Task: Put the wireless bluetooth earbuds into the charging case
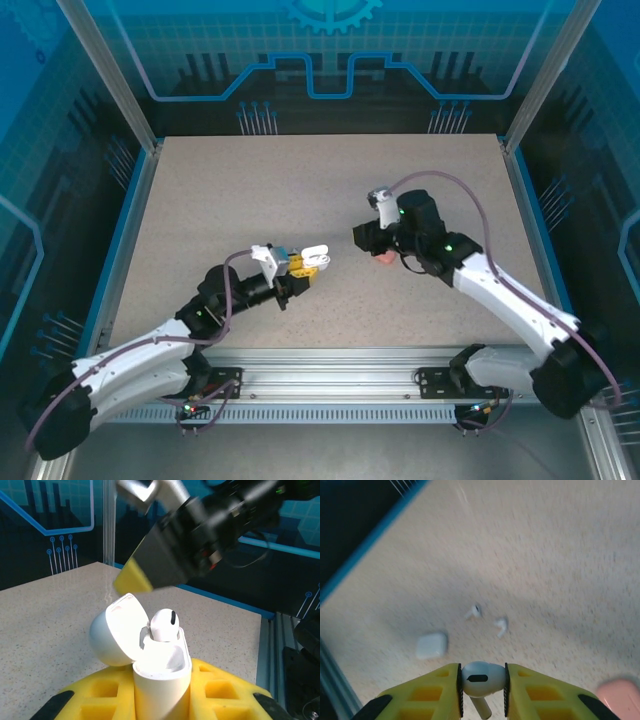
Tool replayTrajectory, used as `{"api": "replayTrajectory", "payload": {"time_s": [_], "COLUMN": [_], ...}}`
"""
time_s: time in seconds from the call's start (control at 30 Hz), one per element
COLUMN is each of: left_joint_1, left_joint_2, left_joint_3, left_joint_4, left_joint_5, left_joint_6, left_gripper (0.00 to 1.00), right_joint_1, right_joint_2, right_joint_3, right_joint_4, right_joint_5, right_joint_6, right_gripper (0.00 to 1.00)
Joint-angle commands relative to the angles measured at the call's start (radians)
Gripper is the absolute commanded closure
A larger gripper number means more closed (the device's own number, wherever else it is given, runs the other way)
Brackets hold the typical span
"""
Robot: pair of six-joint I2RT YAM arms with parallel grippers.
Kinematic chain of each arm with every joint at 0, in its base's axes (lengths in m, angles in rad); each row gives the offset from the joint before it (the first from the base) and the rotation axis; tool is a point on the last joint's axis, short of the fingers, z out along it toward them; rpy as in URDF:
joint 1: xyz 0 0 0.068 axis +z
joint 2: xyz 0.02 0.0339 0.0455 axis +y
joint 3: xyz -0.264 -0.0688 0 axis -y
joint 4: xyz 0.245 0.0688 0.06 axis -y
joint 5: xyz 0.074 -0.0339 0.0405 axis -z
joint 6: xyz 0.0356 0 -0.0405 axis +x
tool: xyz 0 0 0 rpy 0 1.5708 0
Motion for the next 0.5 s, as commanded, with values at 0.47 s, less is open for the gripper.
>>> {"api": "replayTrajectory", "payload": {"time_s": [0.47], "left_joint_1": [-0.025], "left_joint_2": [0.442], "left_joint_3": [0.12], "left_joint_4": [0.615], "left_joint_5": [-0.019], "left_joint_6": [-0.041], "left_gripper": [0.93], "right_joint_1": [0.14], "right_joint_2": [-0.305], "right_joint_3": [-0.154], "right_joint_4": [0.361], "right_joint_5": [0.084], "right_joint_6": [0.16], "right_gripper": [0.75]}}
